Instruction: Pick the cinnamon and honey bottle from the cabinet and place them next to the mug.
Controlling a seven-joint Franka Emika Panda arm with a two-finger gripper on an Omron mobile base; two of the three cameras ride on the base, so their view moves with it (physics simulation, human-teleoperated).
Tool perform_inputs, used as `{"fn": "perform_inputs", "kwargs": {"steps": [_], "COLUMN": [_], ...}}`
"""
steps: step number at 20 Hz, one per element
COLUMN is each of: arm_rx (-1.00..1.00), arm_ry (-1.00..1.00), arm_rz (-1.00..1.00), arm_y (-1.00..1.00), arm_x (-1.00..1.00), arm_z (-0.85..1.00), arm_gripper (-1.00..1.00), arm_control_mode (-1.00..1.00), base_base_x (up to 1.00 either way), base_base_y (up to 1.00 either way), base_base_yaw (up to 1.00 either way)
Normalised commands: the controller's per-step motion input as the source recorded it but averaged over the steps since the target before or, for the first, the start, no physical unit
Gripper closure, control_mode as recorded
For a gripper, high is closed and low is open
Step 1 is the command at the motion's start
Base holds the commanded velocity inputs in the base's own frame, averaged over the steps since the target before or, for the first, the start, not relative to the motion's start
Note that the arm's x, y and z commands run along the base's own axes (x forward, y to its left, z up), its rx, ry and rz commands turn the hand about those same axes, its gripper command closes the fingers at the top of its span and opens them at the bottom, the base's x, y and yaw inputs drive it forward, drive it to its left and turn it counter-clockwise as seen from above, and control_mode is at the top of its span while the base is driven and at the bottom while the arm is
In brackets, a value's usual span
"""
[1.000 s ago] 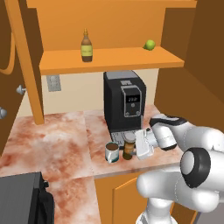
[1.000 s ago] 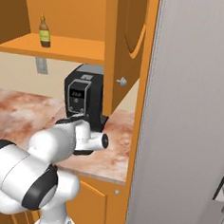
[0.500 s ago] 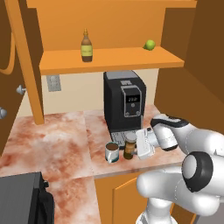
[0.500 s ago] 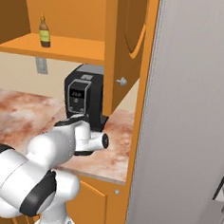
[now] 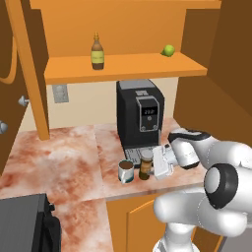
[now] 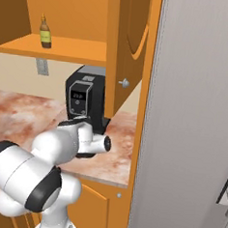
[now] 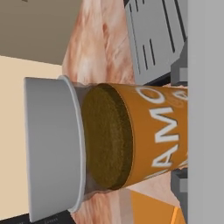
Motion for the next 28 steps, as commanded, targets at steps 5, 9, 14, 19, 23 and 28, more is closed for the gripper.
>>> {"fn": "perform_inputs", "kwargs": {"steps": [5,9,14,19,23,28], "arm_rx": [0.00,0.00,0.00,0.00,0.00,0.00], "arm_ry": [0.00,0.00,0.00,0.00,0.00,0.00], "arm_rz": [0.00,0.00,0.00,0.00,0.00,0.00], "arm_y": [0.00,0.00,0.00,0.00,0.00,0.00], "arm_x": [0.00,0.00,0.00,0.00,0.00,0.00], "arm_z": [-0.17,-0.13,0.00,0.00,0.00,0.00], "arm_gripper": [1.00,1.00,-1.00,-1.00,-1.00,-1.00], "arm_control_mode": [-1.00,-1.00,-1.00,-1.00,-1.00,-1.00], "base_base_x": [0.00,0.00,0.00,0.00,0.00,0.00], "base_base_y": [0.00,0.00,0.00,0.00,0.00,0.00], "base_base_yaw": [0.00,0.00,0.00,0.00,0.00,0.00]}}
